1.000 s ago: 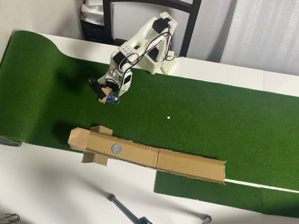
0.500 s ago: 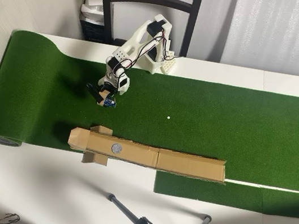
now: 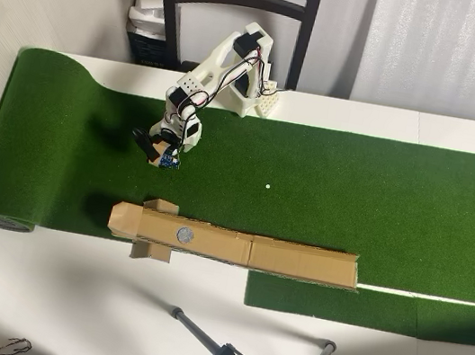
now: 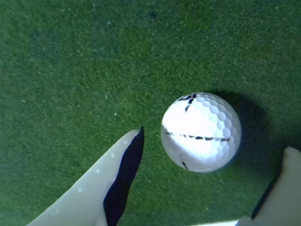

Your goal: Pick up the golf ball and place it on the gray mark at the back.

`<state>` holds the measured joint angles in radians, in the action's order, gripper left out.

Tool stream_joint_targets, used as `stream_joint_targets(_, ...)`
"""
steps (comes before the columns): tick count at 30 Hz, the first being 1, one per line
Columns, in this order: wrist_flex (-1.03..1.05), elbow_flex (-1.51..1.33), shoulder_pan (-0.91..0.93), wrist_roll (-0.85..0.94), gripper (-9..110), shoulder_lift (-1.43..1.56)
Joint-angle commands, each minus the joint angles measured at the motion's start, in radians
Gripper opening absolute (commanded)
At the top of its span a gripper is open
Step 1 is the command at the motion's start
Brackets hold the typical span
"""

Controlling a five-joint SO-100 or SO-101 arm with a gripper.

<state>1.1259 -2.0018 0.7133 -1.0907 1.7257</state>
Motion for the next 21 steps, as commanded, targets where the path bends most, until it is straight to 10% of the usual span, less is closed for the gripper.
stream_joint_targets(1,-0.018,0.057,-0.002,0.0,46,0.008)
stream_joint_targets(21,-0.069,-0.005,0.0,-0.003,46,-0.097)
